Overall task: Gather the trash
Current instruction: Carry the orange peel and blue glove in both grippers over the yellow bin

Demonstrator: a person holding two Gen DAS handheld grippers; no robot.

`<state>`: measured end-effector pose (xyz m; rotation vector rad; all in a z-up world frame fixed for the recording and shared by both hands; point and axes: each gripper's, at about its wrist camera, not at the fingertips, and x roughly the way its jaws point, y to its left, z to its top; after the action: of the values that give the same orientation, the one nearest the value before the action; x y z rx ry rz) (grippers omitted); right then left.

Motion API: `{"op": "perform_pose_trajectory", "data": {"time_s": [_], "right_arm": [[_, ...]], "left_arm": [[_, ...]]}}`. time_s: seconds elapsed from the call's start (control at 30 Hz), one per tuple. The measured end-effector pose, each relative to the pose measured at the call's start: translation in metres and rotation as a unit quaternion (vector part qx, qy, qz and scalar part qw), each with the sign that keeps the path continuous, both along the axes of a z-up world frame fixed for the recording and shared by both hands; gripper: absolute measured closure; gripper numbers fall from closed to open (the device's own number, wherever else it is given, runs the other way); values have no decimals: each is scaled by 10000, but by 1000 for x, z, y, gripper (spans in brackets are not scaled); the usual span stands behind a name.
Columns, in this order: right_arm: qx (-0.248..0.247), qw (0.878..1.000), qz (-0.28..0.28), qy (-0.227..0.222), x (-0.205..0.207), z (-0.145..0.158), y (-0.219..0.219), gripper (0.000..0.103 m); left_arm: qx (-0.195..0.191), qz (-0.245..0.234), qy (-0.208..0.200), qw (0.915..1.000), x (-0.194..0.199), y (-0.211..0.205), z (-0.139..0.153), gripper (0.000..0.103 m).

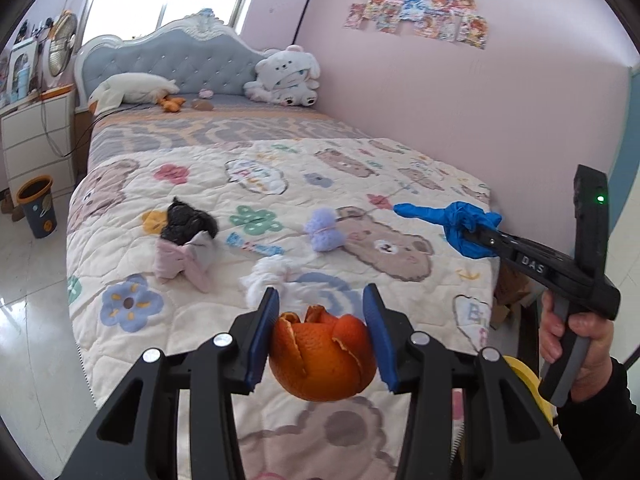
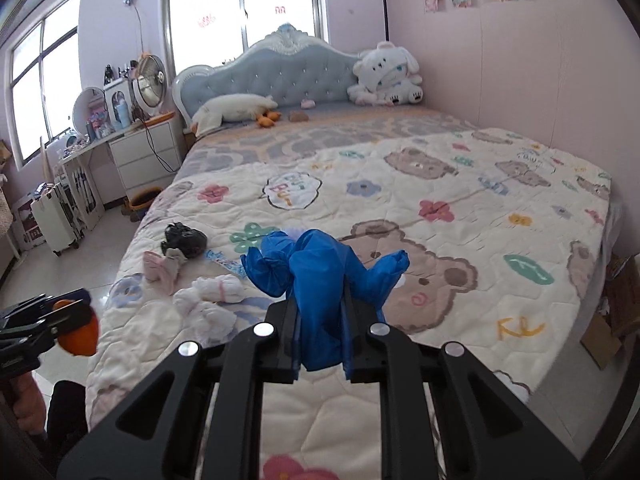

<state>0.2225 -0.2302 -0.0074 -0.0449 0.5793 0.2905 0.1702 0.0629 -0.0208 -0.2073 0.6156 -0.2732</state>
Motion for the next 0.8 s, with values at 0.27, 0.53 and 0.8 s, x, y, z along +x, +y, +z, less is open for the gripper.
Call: {"op": "perform_pose_trajectory", "data": {"time_s": [0.27, 0.53, 0.8], "right_arm": [[13, 9995, -253, -204, -85, 23, -40, 89], [113, 9965, -822, -99, -154, 15, -100, 89], [238, 9920, -1238, 36, -203, 5, -150, 88]], "left_arm": [[56, -588, -268, 9979, -36, -55, 19, 62], [34, -1240, -253, 9919, -63, -110, 18, 62], [181, -1769, -182, 9839, -88, -161, 12, 62]]}}
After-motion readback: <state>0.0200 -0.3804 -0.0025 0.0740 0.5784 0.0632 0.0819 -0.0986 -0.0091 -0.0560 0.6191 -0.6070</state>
